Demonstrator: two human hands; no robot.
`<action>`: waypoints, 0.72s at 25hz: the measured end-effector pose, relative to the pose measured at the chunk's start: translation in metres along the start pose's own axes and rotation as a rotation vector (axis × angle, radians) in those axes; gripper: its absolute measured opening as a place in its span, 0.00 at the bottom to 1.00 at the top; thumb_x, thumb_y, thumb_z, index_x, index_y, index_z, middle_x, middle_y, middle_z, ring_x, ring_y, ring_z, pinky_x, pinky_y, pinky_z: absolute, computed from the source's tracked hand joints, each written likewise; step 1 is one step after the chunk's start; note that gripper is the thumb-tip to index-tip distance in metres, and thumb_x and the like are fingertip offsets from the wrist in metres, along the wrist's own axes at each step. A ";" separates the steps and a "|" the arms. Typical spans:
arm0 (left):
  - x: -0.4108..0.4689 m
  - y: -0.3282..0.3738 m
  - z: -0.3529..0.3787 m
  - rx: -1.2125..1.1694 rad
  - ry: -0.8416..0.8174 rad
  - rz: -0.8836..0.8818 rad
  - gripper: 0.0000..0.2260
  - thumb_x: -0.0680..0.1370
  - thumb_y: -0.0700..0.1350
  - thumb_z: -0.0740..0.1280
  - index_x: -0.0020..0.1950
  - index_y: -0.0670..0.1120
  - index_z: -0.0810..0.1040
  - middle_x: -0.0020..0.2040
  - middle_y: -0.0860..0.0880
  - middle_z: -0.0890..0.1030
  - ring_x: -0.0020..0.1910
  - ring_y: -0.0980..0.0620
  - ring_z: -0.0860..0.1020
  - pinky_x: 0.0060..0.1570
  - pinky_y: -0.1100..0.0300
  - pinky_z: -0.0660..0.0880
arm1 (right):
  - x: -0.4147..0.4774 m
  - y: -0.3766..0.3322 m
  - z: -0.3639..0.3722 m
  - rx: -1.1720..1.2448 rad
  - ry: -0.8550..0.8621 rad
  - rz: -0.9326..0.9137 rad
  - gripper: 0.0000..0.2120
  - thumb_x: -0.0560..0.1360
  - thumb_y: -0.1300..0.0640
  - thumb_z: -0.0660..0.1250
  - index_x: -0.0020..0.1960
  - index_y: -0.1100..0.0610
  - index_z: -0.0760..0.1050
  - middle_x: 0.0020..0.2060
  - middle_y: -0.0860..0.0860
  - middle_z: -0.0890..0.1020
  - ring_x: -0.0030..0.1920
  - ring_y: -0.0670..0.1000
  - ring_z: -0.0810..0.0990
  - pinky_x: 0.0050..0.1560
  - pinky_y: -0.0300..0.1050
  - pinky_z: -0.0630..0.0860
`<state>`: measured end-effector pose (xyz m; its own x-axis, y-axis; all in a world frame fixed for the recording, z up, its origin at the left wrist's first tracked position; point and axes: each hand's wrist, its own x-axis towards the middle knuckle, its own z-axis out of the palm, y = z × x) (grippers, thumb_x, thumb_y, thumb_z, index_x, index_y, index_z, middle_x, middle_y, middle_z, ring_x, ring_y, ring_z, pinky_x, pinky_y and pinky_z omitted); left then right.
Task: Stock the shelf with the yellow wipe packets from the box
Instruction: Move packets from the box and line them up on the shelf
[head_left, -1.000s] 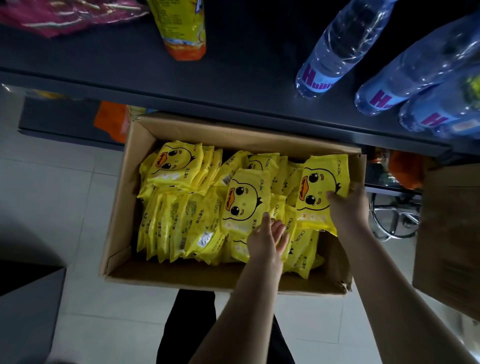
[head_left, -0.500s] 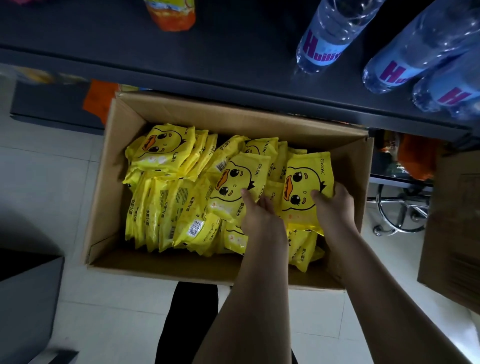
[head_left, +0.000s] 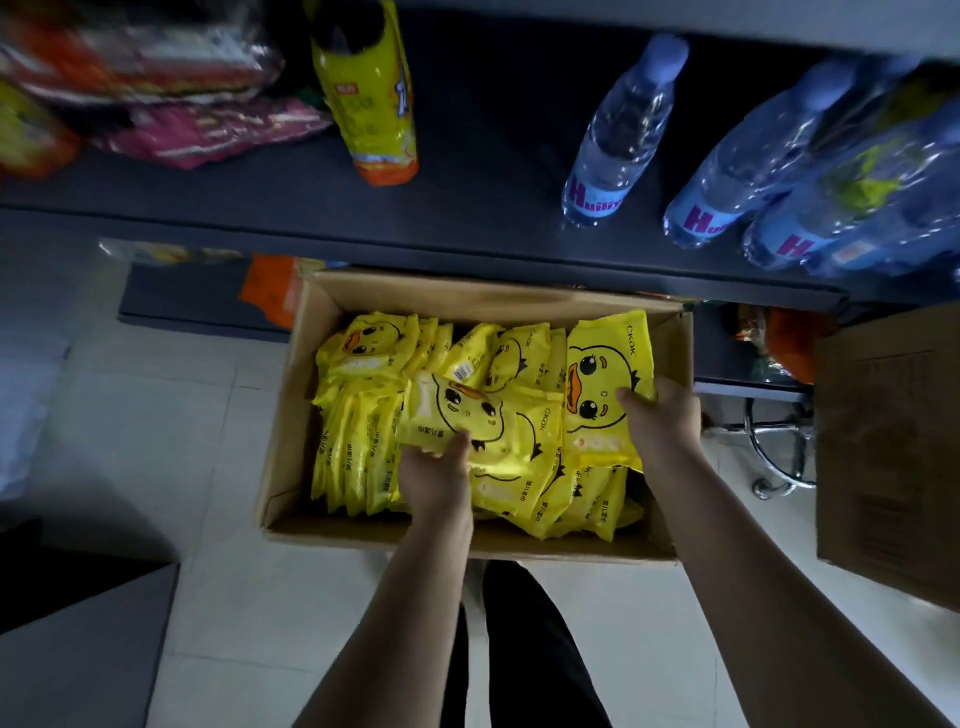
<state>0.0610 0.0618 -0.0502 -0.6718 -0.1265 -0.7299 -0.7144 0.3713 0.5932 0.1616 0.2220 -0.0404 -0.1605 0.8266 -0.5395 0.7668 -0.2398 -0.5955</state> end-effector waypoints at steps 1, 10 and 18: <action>-0.005 0.007 -0.017 0.104 -0.002 0.135 0.12 0.72 0.40 0.72 0.36 0.48 0.69 0.35 0.50 0.76 0.38 0.47 0.77 0.45 0.53 0.76 | -0.009 -0.012 -0.006 0.026 -0.009 -0.013 0.04 0.76 0.57 0.65 0.49 0.57 0.76 0.37 0.51 0.77 0.36 0.51 0.74 0.39 0.41 0.69; -0.051 0.127 -0.190 0.165 -0.070 0.715 0.09 0.76 0.44 0.66 0.53 0.41 0.77 0.44 0.47 0.80 0.46 0.46 0.78 0.47 0.53 0.72 | -0.155 -0.133 -0.031 0.260 -0.058 -0.261 0.02 0.75 0.61 0.67 0.46 0.55 0.78 0.44 0.55 0.82 0.46 0.57 0.81 0.51 0.52 0.79; -0.129 0.248 -0.380 0.016 -0.085 0.998 0.03 0.76 0.46 0.67 0.46 0.47 0.78 0.36 0.53 0.80 0.38 0.49 0.79 0.40 0.54 0.74 | -0.328 -0.238 -0.058 0.317 0.023 -0.520 0.03 0.75 0.62 0.66 0.47 0.61 0.78 0.43 0.59 0.82 0.46 0.60 0.81 0.49 0.54 0.78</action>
<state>-0.1036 -0.1793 0.3199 -0.9457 0.3157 0.0771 0.1716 0.2839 0.9434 0.0674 0.0376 0.3126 -0.4482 0.8860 -0.1191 0.3685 0.0617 -0.9276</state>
